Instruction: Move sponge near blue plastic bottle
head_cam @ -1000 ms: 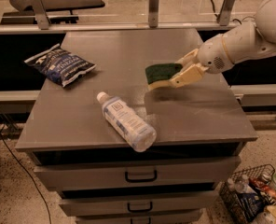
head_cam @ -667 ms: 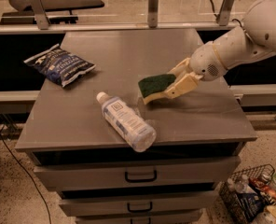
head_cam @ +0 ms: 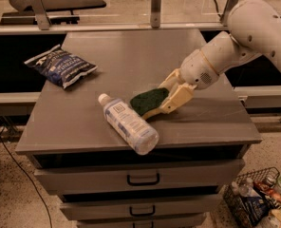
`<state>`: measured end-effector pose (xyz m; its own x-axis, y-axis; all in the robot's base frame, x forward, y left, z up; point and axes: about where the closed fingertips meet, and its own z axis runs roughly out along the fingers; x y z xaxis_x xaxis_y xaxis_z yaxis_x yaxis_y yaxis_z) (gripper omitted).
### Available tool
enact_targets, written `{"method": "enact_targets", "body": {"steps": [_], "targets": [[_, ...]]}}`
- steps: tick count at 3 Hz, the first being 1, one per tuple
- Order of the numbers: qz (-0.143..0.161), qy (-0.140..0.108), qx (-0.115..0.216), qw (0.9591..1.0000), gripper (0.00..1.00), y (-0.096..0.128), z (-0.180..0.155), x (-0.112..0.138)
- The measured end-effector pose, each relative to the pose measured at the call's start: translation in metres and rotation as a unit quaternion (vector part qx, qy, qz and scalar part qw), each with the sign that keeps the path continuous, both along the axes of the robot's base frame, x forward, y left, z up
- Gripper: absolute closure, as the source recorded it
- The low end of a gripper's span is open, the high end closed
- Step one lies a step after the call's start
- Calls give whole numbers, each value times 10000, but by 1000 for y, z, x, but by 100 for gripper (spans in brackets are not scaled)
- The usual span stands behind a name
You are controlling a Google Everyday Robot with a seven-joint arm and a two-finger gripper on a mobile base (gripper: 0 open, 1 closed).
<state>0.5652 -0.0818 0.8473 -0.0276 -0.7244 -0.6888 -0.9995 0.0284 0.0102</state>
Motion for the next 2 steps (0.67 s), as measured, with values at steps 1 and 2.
{"method": "enact_targets", "body": {"steps": [1,2], "targets": [[286,58,-133,9995,60,4,-5,-6],[443,84,-228,9987,37,5,-9,-9]]}}
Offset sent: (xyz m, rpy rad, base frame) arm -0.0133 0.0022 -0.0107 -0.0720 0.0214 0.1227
